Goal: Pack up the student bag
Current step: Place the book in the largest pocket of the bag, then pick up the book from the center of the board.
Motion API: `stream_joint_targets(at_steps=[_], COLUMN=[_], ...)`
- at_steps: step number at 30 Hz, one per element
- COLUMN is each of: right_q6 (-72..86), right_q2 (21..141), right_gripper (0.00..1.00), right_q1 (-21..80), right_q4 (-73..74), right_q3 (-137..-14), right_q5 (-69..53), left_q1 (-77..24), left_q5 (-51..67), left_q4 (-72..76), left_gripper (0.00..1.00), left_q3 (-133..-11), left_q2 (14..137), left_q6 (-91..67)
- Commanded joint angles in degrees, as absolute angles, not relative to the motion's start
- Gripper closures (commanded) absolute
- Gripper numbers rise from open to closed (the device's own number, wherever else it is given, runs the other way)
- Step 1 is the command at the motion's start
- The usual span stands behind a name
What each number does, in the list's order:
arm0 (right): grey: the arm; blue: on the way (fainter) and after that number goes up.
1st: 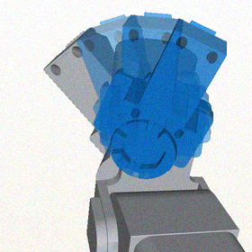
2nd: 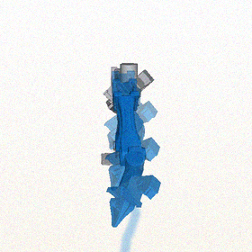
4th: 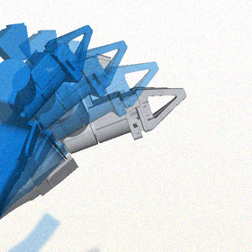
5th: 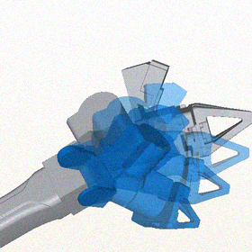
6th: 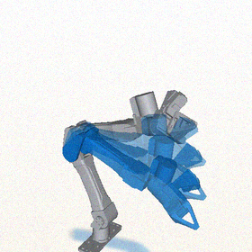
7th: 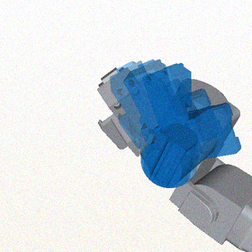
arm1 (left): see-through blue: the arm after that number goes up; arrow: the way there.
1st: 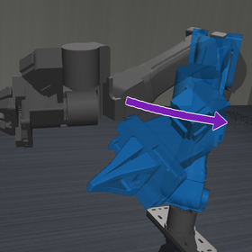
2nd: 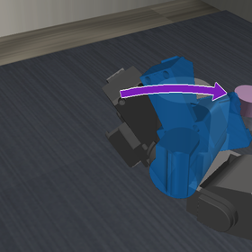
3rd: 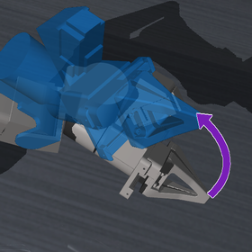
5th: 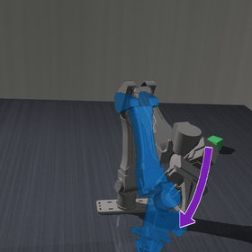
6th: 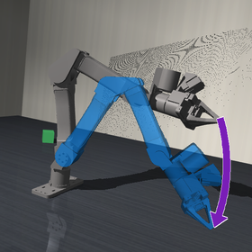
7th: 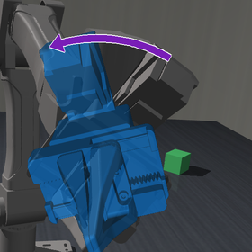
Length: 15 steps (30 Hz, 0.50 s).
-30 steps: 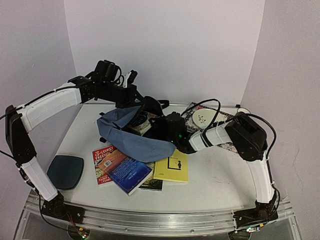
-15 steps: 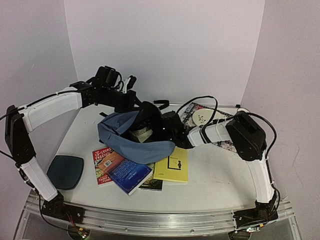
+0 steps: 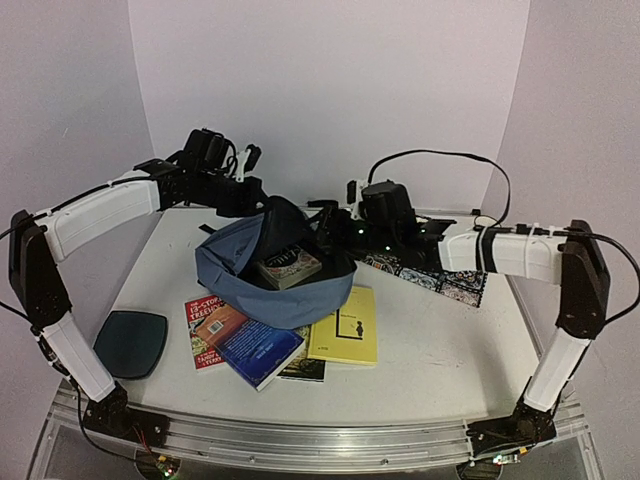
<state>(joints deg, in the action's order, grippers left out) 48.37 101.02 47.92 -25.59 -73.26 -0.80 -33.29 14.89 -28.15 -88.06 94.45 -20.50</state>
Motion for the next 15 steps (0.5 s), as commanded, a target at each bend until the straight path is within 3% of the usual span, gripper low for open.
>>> stream_joint_targets(at_steps=[1,8,15], right_q6=[40.2,38.3,30.1], right_q2=[94.8,86.7,87.1], right_gripper=[0.23,0.23,0.21], right_q1=[48.2,48.1,49.2], right_q4=[-16.6,-10.2,-4.6], right_q3=[-68.3,-57.3,-52.3], right_q5=[-5.6,-4.0,-5.9], left_q1=[-31.9,-30.9,-27.7], left_q5=[12.5,11.9,11.3], left_q4=[-27.8,-28.0,-28.5], left_gripper=[1.00,1.00,1.00], left_q3=[-93.1,-95.8,-95.1], left_q2=[94.4,96.9,98.2], left_q6=[-17.6,-16.2,-14.7])
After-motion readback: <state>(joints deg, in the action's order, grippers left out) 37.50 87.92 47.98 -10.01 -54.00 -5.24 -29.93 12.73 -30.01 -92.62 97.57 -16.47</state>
